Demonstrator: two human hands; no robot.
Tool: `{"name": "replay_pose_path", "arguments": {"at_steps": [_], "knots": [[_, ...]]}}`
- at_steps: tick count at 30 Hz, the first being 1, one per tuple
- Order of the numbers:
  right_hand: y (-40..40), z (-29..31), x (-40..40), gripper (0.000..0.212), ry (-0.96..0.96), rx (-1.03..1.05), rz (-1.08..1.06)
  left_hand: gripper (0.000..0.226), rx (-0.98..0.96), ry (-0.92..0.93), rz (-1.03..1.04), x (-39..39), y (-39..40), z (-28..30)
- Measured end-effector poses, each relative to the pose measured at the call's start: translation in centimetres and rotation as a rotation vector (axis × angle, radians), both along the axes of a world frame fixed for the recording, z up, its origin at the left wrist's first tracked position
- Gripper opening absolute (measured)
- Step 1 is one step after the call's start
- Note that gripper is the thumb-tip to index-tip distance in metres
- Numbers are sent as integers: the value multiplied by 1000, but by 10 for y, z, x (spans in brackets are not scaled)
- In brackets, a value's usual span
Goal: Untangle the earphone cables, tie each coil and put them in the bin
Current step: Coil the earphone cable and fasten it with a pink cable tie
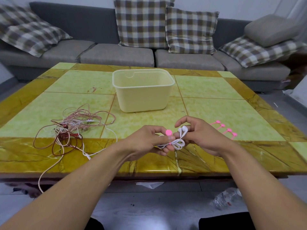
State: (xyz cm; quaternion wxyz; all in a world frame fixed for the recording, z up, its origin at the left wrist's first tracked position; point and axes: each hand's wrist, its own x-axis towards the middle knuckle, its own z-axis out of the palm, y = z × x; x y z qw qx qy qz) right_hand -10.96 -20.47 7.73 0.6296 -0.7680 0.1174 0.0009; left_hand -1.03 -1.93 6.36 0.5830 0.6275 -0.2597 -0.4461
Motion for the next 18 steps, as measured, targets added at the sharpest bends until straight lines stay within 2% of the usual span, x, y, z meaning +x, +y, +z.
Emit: {"name": "replay_pose_path", "arguments": {"at_steps": [4,7,10,14,18], "knots": [[0,4,-4,19,-49,45,43,6,-26,15,-119,2,5,5],[2,9,-7,8,-95,47,56,10,-25,-2,-179,6,9,7],[7,12,-6,12,-102,24,75,9,-12,-39,-179,7,11,6],[9,14,-6,30,-80,-14,39,9,8,-110,-100,8,9,2],[19,15,-2,15,-82,-250,-129,13,-1,-186,108,6,4,-4]]}}
